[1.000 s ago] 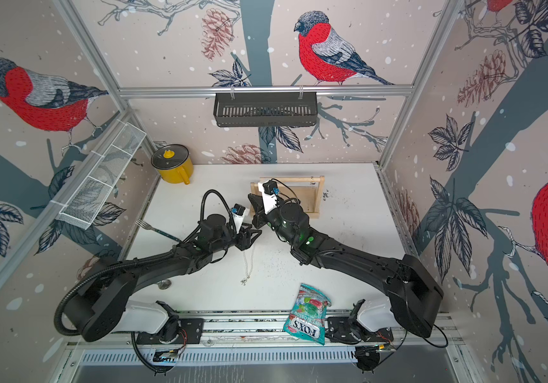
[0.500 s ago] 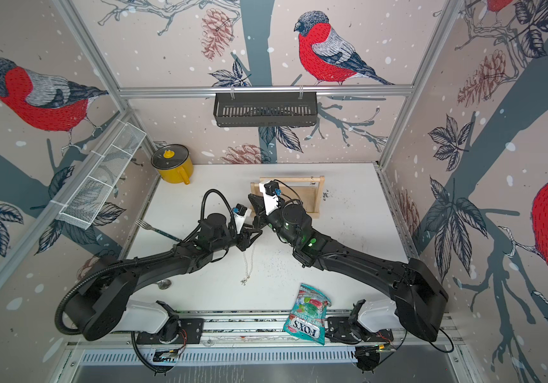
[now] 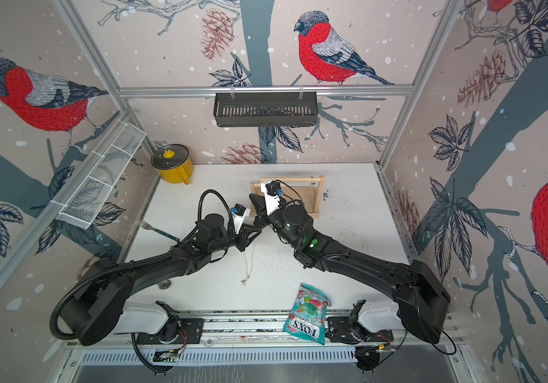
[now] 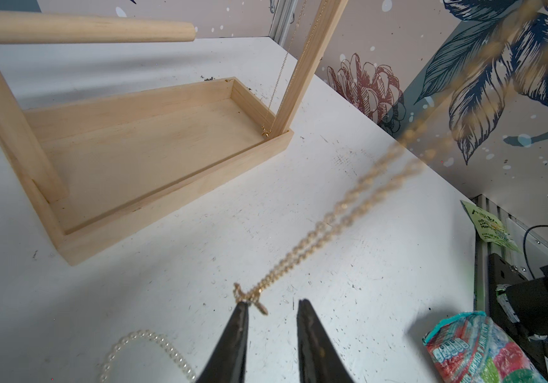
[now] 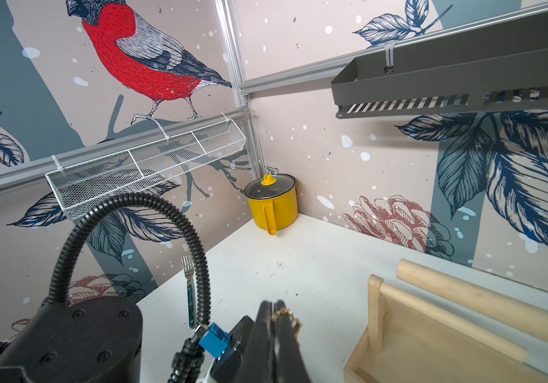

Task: Take the necklace off the jewelry display stand
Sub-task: Place the necklace at the center of the board.

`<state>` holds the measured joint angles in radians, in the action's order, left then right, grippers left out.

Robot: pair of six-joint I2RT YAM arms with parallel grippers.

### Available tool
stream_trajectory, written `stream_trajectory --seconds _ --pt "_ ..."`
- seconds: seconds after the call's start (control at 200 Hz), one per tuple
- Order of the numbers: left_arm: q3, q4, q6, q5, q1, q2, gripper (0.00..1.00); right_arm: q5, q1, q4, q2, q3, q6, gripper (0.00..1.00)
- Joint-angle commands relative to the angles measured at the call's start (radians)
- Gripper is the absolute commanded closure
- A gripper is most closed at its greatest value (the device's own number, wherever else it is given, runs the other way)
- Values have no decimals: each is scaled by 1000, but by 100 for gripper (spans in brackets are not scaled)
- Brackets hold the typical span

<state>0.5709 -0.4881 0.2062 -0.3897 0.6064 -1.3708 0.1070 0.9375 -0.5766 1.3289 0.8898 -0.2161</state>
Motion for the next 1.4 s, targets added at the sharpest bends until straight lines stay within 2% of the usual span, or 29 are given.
stream_trajectory --seconds 0.0,0.465,0.695,0.87,1.206,1.391 --pt "2 -42 -3 -18 0 -4 72 8 1 -8 -9 2 0 99" --pt "13 -21 -7 7 0 -13 66 6 1 0 -10 8 8 99" --pt "8 -34 -8 -20 -1 -16 78 8 1 0 -9 5 8 99" --pt "10 -29 -4 -14 0 -19 82 9 0 3 -10 3 7 99" --pt "25 -4 1 -20 0 -36 96 9 3 3 -13 1 4 99" --pt "26 8 4 -25 -2 -31 99 19 2 9 -21 -1 7 99"
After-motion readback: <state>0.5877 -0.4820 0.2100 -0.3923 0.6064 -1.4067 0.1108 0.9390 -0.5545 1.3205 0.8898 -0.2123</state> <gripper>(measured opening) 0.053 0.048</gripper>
